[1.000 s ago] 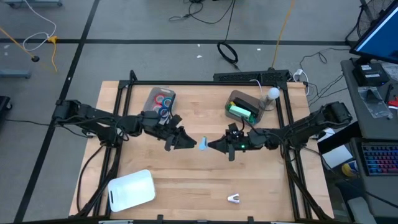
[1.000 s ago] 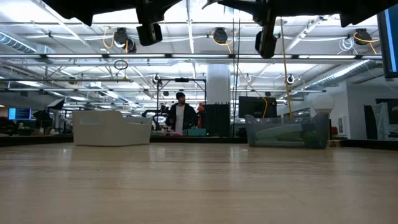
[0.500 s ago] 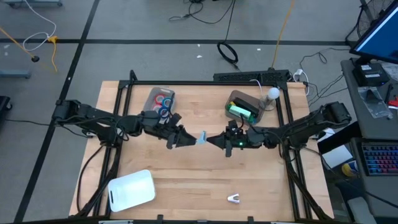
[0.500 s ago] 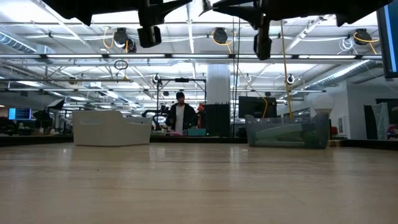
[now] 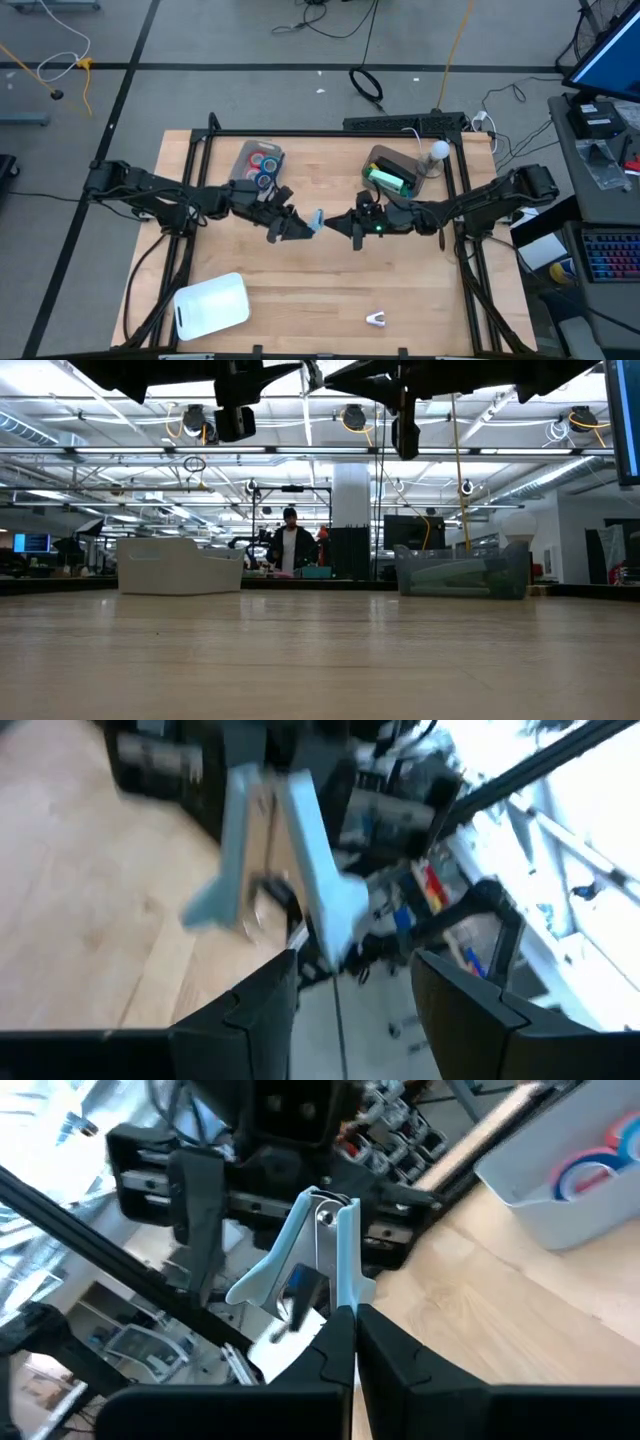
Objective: Pick and place Stapler, Stapler remover, tape
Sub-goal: Put the blue staple remover into the white bin
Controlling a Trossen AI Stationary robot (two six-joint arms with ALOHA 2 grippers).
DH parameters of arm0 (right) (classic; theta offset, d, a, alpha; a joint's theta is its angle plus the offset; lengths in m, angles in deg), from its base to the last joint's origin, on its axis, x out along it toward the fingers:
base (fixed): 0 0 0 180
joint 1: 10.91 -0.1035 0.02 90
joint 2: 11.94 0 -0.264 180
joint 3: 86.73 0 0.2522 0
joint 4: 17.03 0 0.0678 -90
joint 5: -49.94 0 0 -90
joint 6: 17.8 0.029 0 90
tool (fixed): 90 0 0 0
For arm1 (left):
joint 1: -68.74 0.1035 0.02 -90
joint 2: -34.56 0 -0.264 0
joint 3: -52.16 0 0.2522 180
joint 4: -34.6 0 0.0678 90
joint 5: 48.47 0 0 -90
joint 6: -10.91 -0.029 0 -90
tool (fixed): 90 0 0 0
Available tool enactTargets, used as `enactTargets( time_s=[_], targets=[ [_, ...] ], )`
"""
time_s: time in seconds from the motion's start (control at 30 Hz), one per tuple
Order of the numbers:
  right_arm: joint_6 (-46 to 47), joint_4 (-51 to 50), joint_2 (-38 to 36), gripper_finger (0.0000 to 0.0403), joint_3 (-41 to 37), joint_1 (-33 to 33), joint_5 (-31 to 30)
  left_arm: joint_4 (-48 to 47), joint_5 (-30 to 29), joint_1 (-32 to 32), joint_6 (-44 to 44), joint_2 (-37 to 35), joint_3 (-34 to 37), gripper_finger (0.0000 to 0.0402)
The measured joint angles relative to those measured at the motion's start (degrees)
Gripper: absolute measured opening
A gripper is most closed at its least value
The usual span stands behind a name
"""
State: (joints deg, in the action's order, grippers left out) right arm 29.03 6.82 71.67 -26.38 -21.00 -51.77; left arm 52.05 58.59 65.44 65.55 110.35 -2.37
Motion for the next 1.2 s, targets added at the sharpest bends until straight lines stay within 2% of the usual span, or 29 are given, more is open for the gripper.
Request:
enactTargets(
  time_s=[0.23,0.67,1.2],
  targets=[
    [0.8,-1.5,-0.5,0.0,0.0,-0.4,0.0,-2.4,2.4,0.6,-0.6,-0.3,0.0,0.0198],
    [1.7,-2.8,-0.5,0.0,0.0,-0.5,1.4,-1.1,2.5,1.4,-0.9,-0.4,0.0,0.019],
    [2.0,-2.3,-0.5,0.0,0.0,-0.5,1.3,-1.2,0.8,1.4,-2.7,-0.4,0.0,0.0026]
  ],
)
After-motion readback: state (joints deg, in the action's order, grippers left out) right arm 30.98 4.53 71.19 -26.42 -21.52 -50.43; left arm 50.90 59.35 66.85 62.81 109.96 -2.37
